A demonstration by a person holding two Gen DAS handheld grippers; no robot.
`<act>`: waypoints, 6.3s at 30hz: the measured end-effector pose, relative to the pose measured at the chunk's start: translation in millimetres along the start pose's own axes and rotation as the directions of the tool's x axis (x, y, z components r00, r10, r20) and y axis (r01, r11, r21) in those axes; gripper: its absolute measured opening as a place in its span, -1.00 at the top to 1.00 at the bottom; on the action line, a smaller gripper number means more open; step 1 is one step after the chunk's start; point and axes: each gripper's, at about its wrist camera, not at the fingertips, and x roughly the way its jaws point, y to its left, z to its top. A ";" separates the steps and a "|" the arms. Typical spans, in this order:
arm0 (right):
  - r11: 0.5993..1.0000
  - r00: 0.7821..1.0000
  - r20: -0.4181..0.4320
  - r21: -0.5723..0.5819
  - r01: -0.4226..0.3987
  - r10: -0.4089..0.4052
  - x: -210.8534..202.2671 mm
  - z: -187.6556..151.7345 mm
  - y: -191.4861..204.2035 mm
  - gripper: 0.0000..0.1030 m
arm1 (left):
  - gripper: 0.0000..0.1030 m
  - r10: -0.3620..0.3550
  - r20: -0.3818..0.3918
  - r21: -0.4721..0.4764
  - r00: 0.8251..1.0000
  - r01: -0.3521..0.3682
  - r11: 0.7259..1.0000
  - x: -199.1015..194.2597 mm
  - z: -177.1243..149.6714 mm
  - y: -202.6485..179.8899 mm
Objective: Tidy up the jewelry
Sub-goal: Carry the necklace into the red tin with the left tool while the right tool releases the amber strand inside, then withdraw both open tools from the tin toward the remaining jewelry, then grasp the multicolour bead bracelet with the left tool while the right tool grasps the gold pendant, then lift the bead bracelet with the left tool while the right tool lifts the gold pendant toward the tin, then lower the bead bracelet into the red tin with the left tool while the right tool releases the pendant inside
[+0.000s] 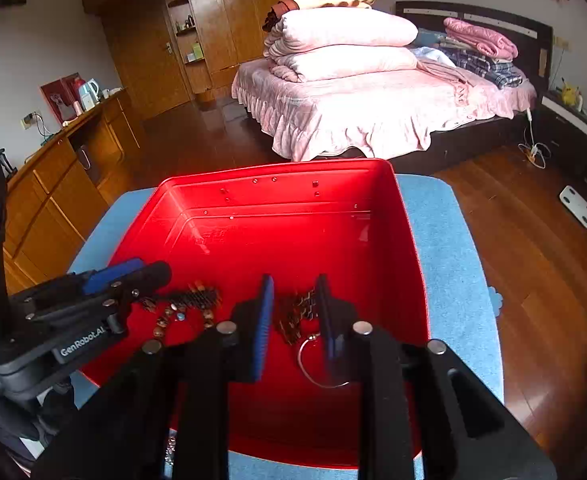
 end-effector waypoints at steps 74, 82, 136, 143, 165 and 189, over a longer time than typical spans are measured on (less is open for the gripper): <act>0.999 0.999 -0.051 -0.043 0.008 -0.011 -91.4 -182.3 17.6 -0.06 | 0.84 0.109 -0.015 0.070 0.994 -0.108 0.992 -99.0 -188.8 31.2; 0.998 0.998 -0.060 -0.060 0.013 -0.017 -84.0 -182.9 17.2 0.47 | 0.80 0.144 -0.001 0.085 0.990 -0.143 0.986 -97.2 -187.2 32.4; 0.995 0.999 -0.012 -0.091 0.042 -0.044 -108.4 -171.1 28.2 0.58 | 0.85 -0.013 0.068 0.017 0.998 0.012 1.000 -128.0 -173.4 37.7; 0.996 0.999 0.026 -0.080 0.029 -0.027 -113.1 -148.8 31.9 0.58 | 0.85 -0.038 0.125 0.024 0.991 0.035 0.999 -138.6 -149.7 27.2; 0.997 0.995 0.098 -0.072 0.017 -0.010 -96.5 -50.2 31.3 0.58 | 0.85 -0.028 0.239 0.076 0.971 0.010 0.997 -125.5 -48.2 -9.7; 0.998 0.998 -0.019 -0.016 0.053 -0.053 8.6 -5.0 6.6 0.24 | 0.73 0.025 0.101 0.021 0.995 -0.027 0.999 -12.6 0.9 2.9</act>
